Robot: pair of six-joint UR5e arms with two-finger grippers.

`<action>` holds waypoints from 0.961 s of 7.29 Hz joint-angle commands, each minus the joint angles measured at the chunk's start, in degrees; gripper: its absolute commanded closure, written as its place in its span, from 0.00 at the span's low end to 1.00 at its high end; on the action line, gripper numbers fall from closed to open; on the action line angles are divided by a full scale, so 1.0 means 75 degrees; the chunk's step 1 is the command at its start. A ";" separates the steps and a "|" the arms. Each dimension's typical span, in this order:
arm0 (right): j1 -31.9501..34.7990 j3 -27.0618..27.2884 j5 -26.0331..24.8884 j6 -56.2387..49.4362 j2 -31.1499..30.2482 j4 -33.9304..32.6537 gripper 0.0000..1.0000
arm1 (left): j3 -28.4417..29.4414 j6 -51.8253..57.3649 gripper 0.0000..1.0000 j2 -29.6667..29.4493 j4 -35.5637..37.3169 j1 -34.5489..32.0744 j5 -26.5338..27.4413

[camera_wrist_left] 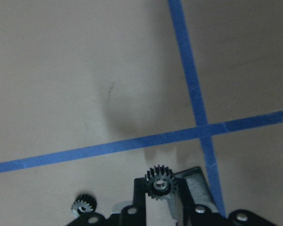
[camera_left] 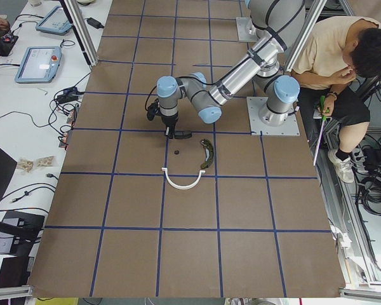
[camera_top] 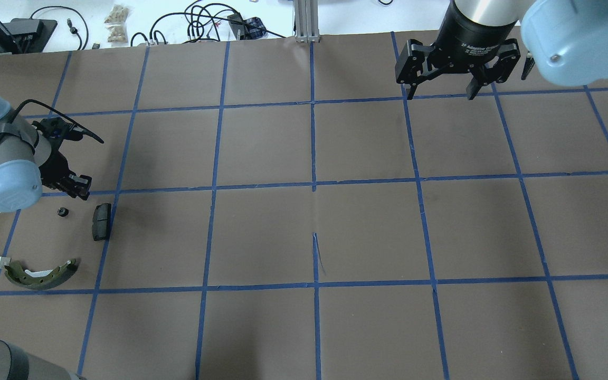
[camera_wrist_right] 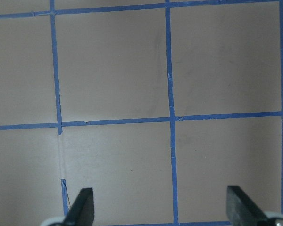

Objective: Place bearing gear from tray to pile

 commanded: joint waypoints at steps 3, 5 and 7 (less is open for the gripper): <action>0.0012 0.0000 0.0039 0.0001 0.0017 -0.0070 0.00 | 0.0063 0.0182 1.00 -0.0288 0.0244 0.0152 0.0008; 0.0012 0.0000 0.0016 0.0001 0.0017 -0.0059 0.00 | -0.0019 0.0159 1.00 -0.0288 0.0244 0.0198 -0.0015; 0.0012 0.0012 0.0004 0.0013 0.0028 -0.0082 0.00 | -0.0054 0.0088 1.00 -0.0264 0.0198 0.0268 0.0008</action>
